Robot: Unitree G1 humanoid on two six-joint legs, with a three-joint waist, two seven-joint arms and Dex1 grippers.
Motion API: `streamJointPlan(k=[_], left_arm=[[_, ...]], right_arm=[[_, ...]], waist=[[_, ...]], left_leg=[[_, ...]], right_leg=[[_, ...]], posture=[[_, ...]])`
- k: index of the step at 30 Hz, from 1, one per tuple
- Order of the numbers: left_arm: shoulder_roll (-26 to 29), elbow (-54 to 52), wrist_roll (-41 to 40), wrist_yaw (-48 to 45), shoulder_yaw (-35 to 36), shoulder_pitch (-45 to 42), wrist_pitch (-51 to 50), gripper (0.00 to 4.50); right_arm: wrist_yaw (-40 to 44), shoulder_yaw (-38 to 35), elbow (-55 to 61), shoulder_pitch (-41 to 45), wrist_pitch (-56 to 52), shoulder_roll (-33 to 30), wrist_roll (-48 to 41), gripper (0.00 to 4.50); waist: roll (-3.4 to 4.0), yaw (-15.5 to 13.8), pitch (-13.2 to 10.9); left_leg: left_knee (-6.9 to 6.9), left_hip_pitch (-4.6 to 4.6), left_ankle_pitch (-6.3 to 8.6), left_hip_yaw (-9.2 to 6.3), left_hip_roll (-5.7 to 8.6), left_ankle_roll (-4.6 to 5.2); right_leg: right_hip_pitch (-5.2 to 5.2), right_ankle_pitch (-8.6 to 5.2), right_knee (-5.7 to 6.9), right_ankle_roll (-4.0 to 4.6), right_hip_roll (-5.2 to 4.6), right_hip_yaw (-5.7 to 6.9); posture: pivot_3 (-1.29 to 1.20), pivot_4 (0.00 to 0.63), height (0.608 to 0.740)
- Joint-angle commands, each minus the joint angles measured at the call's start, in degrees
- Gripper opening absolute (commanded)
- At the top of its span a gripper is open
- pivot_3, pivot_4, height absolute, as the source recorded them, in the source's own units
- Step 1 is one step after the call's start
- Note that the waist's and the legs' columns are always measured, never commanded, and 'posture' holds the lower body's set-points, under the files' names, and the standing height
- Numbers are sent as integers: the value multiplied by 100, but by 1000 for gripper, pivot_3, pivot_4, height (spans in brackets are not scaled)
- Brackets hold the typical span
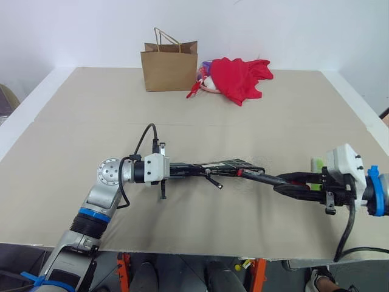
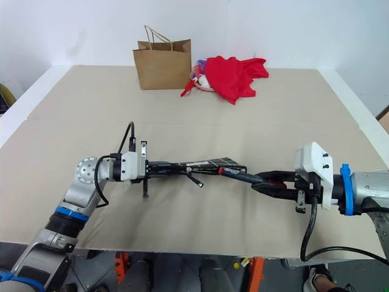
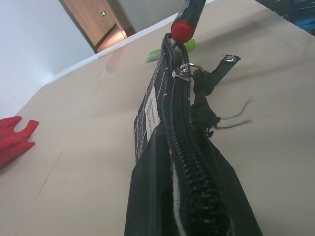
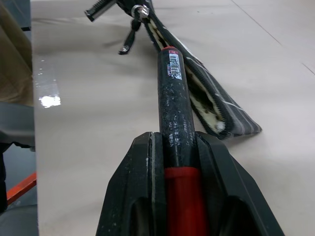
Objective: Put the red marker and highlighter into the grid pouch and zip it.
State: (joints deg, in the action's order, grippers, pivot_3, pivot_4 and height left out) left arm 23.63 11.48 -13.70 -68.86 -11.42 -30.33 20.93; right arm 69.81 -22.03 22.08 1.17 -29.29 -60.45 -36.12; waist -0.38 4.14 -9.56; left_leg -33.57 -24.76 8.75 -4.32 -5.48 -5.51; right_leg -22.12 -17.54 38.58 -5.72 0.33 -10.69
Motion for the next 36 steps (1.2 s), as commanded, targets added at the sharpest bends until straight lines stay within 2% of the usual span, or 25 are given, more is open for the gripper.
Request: streamJointPlan(k=[1,9,24,26,28,29,32,36], left_arm=[[34,-303,-82,22,45,24,79,0],[-26,-406,-51,25,-30,52,123,0],[-191,-385,-24,84,-158,-11,156,0],[-195,-377,-26,96,-153,-9,145,0],[-188,-380,-32,109,-147,-1,128,0],[-183,-381,-31,118,-139,6,110,0],[-134,-347,-3,147,-100,30,85,0],[-49,-314,-8,162,-53,45,42,0]], right_arm=[[18,21,-24,146,64,-94,36,606],[-94,388,-120,385,69,-72,257,606],[-396,1808,-25,1884,-274,350,400,606],[-471,1905,14,2047,-378,472,358,1633],[-415,1965,48,2058,-242,468,467,2318],[-345,1944,54,1972,-60,443,560,2855],[-239,1471,130,1455,167,477,394,3719],[-327,524,222,408,358,679,131,3719]], waist=[[0,0,0],[0,0,0],[2,11,0],[2,9,0],[2,7,0],[2,5,0],[1,-24,0],[1,-101,0]], left_leg=[[0,0,0,0,0,0],[-1,2,0,0,0,0],[-1,5,-1,-1,0,-1],[-1,4,-1,-1,0,-2],[-2,4,-1,-1,0,-2],[-2,4,-1,-1,0,-2],[1,2,-1,-1,0,-1],[2,0,0,-1,0,0]], right_leg=[[0,0,0,0,0,0],[2,0,0,0,0,0],[3,1,5,1,1,1],[2,1,7,0,0,1],[2,1,7,0,0,1],[3,1,7,0,0,1],[4,-5,7,0,0,6],[4,-9,8,0,-1,9]], posture=[[0,150,740],[0,150,740],[0,150,740],[0,150,740],[0,150,740],[0,150,740],[0,150,740],[0,150,740]])
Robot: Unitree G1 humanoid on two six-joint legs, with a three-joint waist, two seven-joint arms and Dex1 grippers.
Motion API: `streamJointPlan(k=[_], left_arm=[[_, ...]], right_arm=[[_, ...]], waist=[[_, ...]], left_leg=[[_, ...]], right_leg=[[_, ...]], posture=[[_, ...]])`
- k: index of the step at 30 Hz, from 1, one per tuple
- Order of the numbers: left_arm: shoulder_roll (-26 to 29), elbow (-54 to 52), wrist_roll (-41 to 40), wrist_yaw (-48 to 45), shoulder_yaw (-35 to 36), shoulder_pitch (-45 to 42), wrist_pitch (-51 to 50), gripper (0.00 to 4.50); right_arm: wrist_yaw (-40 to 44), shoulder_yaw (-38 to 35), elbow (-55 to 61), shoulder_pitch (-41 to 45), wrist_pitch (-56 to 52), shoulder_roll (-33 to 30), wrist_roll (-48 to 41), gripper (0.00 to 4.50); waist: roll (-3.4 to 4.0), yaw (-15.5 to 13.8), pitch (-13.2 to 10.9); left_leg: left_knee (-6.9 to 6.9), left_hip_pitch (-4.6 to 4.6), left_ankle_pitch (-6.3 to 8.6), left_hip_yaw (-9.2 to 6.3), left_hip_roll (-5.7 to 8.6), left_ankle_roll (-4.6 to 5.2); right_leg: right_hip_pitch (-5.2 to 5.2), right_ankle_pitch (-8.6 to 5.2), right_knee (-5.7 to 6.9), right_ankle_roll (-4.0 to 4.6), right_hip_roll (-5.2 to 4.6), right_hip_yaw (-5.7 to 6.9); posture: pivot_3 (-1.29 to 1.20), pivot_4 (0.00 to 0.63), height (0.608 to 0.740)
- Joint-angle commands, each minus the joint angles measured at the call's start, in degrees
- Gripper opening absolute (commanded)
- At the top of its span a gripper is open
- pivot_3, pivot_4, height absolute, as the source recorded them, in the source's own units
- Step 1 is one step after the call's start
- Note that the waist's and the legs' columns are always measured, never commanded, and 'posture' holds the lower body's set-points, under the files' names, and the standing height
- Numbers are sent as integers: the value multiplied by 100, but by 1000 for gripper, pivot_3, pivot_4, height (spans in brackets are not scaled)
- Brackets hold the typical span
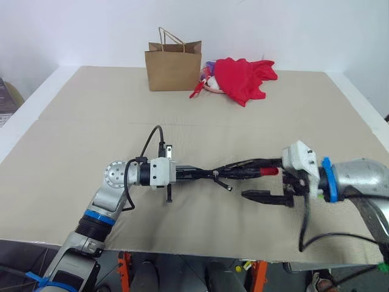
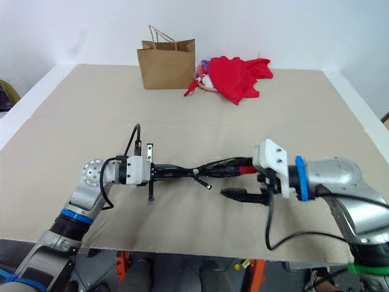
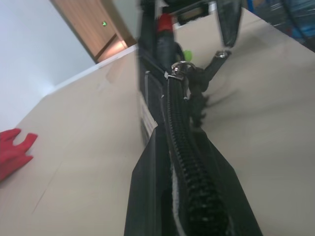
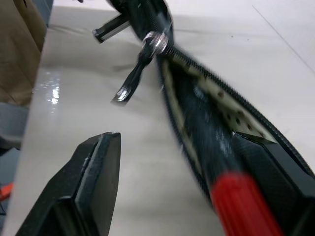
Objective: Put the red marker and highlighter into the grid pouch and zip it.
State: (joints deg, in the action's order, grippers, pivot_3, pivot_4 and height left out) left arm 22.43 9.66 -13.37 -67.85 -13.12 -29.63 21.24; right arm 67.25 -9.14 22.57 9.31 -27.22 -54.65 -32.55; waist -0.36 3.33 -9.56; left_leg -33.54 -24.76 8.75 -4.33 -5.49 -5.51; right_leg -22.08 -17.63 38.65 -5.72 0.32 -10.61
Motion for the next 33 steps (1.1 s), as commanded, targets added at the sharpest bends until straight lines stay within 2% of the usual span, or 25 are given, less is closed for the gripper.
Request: streamJointPlan(k=[1,7,12,16,18,20,22,24,28,33], left_arm=[[99,-135,-46,57,122,-14,-9,0],[218,-148,-86,17,133,39,-65,0],[235,-80,-84,-22,121,-1,-58,0],[146,-78,-240,96,203,-75,-404,0],[176,-72,-155,20,157,-78,-257,0],[192,-99,-85,-45,111,-49,-133,0],[201,-148,-64,-58,95,-15,-99,0],[211,-154,-56,-52,94,0,-77,0],[219,-158,-40,-35,83,9,-46,0],[224,-180,-23,-32,74,11,-12,0]], right_arm=[[-152,-1080,166,-689,173,191,-263,3719],[-583,-2169,218,-1452,178,509,-439,3719],[-882,-2424,204,-1674,269,573,-275,3719],[-1810,-2495,-7,-1809,-189,611,156,3719],[-2504,-2558,59,-1681,-424,948,164,3719],[-3532,-2607,125,-1553,-517,1543,406,3719],[-4280,-2554,277,-1571,-510,2118,649,4216],[-4826,-2539,343,-1536,-587,2574,708,4421],[-5581,-2439,258,-1414,-662,3211,871,4421],[-6064,-2411,-304,-1239,-637,3694,893,4421]], waist=[[0,-51,0],[0,-50,0],[0,-47,0],[-1,-51,0],[-1,-53,0],[-2,-48,1],[5,-52,2],[8,-52,2],[10,-50,4],[14,-45,6]], left_leg=[[0,1,0,0,0,0],[-14,14,-2,0,0,-2],[-17,24,-11,1,0,-7],[-18,22,-13,1,0,-10],[-17,21,-13,1,0,-10],[-7,24,-13,0,-1,-9],[-4,24,-13,-1,-1,-9],[0,22,-13,0,3,-10],[3,19,-13,-2,3,-9],[3,20,-13,-1,4,-9]], right_leg=[[2,-1,1,1,0,0],[15,2,15,2,1,2],[20,6,22,8,1,1],[22,6,21,7,0,1],[21,7,21,4,1,1],[20,5,22,6,4,1],[19,5,22,6,4,2],[16,2,22,5,-1,1],[10,-3,24,11,-2,3],[9,-5,31,14,-3,2]], posture=[[0,150,740],[0,150,740],[0,150,740],[0,150,740],[0,150,740],[0,150,740],[0,150,740],[0,150,740],[0,150,740],[0,150,740]])
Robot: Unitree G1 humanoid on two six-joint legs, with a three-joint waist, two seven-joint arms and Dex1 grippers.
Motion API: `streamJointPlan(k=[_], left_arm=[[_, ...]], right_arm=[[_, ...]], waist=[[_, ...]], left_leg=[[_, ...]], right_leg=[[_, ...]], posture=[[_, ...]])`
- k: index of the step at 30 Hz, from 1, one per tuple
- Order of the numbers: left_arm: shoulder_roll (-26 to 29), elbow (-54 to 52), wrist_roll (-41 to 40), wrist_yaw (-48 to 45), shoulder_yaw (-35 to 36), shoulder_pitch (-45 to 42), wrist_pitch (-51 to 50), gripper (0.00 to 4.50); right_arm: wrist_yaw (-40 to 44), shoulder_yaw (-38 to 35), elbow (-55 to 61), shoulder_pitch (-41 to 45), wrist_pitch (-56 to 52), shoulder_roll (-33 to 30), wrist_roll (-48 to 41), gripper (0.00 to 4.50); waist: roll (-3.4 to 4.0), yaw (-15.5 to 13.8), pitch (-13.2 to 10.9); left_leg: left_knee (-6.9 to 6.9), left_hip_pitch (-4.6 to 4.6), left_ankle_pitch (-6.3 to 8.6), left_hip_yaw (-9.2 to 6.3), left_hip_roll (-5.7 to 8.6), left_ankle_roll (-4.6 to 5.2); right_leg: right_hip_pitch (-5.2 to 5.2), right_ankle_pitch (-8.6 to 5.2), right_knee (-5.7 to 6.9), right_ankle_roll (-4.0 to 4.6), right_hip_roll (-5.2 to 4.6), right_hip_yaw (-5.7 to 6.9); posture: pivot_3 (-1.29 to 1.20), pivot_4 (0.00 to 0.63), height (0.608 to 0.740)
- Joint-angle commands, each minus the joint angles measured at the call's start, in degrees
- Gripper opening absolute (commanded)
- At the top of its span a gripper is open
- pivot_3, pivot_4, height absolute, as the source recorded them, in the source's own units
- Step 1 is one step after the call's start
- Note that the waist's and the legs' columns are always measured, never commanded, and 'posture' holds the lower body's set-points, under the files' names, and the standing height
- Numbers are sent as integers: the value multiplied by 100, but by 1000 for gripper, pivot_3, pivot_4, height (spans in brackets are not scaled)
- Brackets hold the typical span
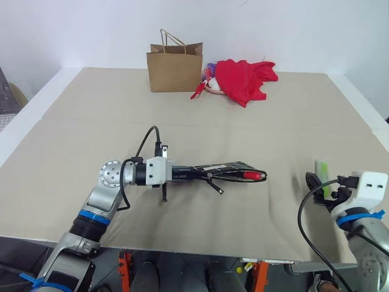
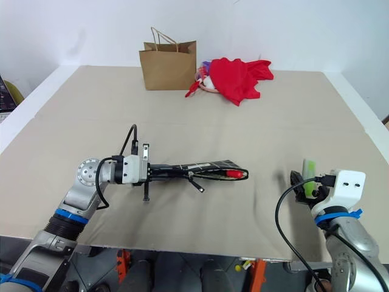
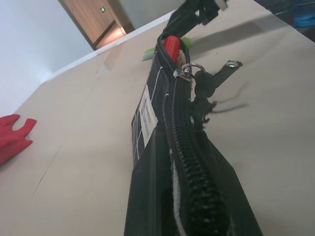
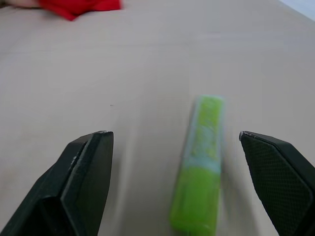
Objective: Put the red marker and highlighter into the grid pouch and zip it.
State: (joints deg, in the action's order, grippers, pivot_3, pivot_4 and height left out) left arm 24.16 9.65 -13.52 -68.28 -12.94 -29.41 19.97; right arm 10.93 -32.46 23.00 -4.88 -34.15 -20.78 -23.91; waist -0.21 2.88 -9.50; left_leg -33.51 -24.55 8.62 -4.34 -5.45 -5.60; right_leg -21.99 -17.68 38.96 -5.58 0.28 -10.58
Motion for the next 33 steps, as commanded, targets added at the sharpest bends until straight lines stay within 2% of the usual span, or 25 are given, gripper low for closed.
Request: streamJointPlan(k=[1,4,7,8,9,10,12,13,14,17,19,23,25,29,33], left_arm=[[55,-176,-6,9,58,-14,122,0],[71,-193,1,6,59,-6,138,0],[85,-223,6,13,57,14,147,0],[91,-242,9,23,57,33,146,0],[96,-254,11,31,57,46,145,0],[103,-270,9,36,55,61,141,0],[110,-282,8,47,50,70,131,0],[113,-282,11,51,48,67,132,0],[116,-278,12,51,46,61,133,0],[117,-248,11,41,42,42,152,0],[118,-242,4,27,34,36,158,0],[113,-216,-18,-30,6,9,164,0],[107,-205,-21,-52,-8,-4,174,0],[73,-188,-33,-88,-30,-11,185,0],[39,-170,-30,-83,-43,-2,193,0]], right_arm=[[-473,-31,-409,195,37,347,41,4421],[-726,64,-597,213,-14,514,160,4421],[-884,117,-609,182,-39,593,223,3691],[-905,161,-578,157,-69,583,254,3189],[-923,193,-556,139,-90,573,273,2952],[-956,203,-540,129,-99,574,289,2399],[-950,225,-527,113,-112,534,313,1835],[-924,248,-510,84,-131,482,347,1236],[-903,267,-491,58,-152,438,371,1096],[-597,496,-316,-31,-105,106,484,1099],[-112,699,-54,-25,77,-189,382,1099],[1445,940,613,204,479,-1100,-191,1099],[2166,795,751,431,564,-1618,-574,1099],[3552,547,730,766,437,-2600,-1444,1099],[5009,601,888,598,88,-3576,-2169,1099]], waist=[[-3,0,0],[-4,4,2],[-9,5,4],[-10,5,5],[-11,5,5],[-13,7,6],[-16,17,8],[-16,17,8],[-17,17,8],[-18,17,9],[-17,21,9],[0,125,-2],[0,143,-5],[-14,139,-8],[-15,125,-9]], left_leg=[[0,0,0,0,0,0],[0,0,0,0,0,0],[1,1,0,-1,0,0],[1,1,0,-1,0,0],[1,1,0,-1,0,0],[1,1,0,-1,0,0],[2,2,0,-1,-1,0],[2,2,0,-1,-1,0],[2,2,0,0,-1,0],[1,2,0,0,-1,0],[3,2,0,-1,-1,1],[5,1,1,0,-1,1],[2,0,1,0,0,1],[3,0,1,-2,0,1],[2,-7,3,-3,1,5]], right_leg=[[1,0,0,0,1,0],[1,-1,0,1,1,0],[1,-2,0,1,1,1],[1,-2,0,1,1,1],[1,-3,0,2,1,1],[1,-5,0,6,1,1],[1,-5,0,7,2,0],[1,-5,0,8,2,0],[1,-6,0,8,2,0],[2,-7,0,10,1,1],[1,-7,0,10,2,1],[0,-6,1,5,1,0],[1,-5,1,0,0,-1],[4,-6,1,-2,2,1],[6,-15,-2,-7,-2,2]], posture=[[0,150,740],[0,150,740],[0,150,740],[0,150,740],[0,150,740],[0,150,740],[0,150,740],[0,150,740],[0,150,740],[0,150,740],[0,150,740],[0,150,740],[0,150,740],[0,150,740],[0,150,740]])
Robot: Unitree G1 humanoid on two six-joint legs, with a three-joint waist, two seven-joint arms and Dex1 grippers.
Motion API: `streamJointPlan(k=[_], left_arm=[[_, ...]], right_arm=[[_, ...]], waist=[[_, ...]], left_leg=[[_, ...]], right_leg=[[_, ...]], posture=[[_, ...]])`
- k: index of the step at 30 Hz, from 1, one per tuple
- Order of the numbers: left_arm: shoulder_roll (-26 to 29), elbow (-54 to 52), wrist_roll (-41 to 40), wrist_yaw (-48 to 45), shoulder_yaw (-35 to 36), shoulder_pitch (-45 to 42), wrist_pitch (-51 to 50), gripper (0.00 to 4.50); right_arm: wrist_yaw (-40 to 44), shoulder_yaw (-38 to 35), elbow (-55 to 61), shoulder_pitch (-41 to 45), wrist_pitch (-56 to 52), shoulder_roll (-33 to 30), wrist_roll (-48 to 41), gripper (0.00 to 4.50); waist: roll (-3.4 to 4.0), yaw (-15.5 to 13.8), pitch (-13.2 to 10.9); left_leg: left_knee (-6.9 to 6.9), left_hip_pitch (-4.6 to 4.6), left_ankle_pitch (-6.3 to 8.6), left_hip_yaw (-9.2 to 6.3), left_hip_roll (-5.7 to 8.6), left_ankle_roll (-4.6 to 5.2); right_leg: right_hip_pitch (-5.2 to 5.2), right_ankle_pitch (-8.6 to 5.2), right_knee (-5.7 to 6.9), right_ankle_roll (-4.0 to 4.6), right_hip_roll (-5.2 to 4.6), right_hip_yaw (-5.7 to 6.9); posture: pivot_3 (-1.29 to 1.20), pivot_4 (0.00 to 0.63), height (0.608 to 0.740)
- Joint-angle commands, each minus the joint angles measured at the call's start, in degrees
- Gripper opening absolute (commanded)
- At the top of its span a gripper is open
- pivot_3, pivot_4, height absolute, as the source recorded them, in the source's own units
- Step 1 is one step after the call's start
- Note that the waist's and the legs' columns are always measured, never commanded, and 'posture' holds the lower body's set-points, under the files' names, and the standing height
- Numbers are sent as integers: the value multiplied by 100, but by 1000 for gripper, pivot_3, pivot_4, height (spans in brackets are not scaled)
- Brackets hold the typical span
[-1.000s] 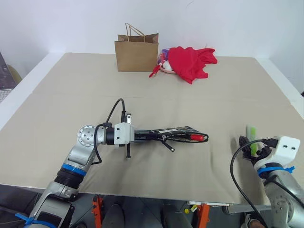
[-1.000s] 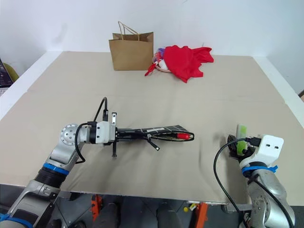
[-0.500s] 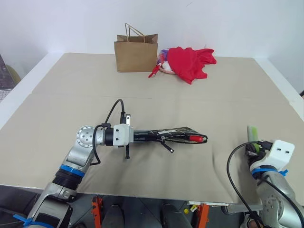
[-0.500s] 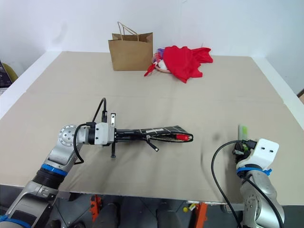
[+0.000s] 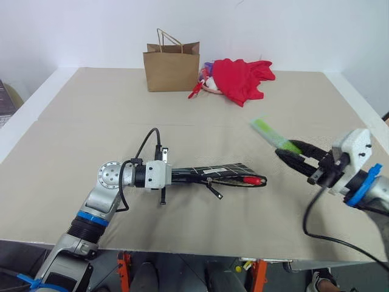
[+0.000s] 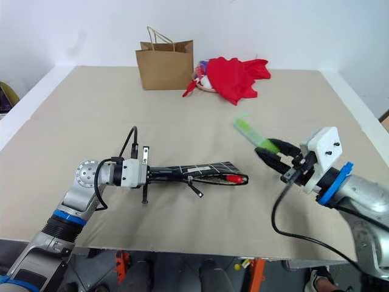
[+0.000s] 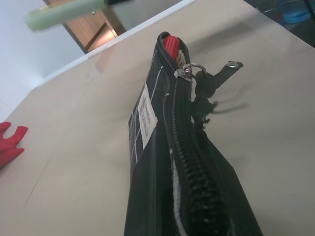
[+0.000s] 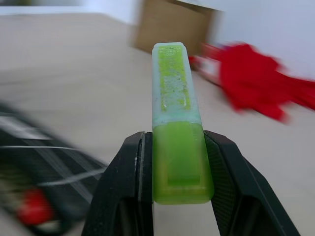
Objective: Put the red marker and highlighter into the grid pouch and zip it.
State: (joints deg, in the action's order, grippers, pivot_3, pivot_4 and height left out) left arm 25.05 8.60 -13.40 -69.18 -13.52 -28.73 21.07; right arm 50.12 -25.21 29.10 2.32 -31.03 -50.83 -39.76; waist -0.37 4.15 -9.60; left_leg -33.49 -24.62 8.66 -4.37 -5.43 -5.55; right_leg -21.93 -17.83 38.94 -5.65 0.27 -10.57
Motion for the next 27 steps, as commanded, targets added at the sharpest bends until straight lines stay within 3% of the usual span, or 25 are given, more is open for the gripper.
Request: streamJointPlan(k=[1,13,27], left_arm=[[-56,-60,-39,13,13,-71,85,0],[-48,-137,-20,29,28,3,96,0],[-60,-209,-31,45,15,22,76,0]], right_arm=[[1295,-94,298,-179,-276,-717,-648,1099],[1824,637,-122,-120,-7,-942,-114,1099],[1818,734,-323,20,-368,-965,-175,1099]], waist=[[-1,-5,0],[-9,-2,-5],[-9,-2,-5]], left_leg=[[-1,-1,2,0,0,2],[-13,-1,1,1,0,2],[-12,-1,1,1,0,2]], right_leg=[[0,-1,-1,-1,0,0],[2,0,0,-2,0,4],[3,-1,0,-2,0,4]], posture=[[0,150,740],[0,150,740],[0,150,740]])
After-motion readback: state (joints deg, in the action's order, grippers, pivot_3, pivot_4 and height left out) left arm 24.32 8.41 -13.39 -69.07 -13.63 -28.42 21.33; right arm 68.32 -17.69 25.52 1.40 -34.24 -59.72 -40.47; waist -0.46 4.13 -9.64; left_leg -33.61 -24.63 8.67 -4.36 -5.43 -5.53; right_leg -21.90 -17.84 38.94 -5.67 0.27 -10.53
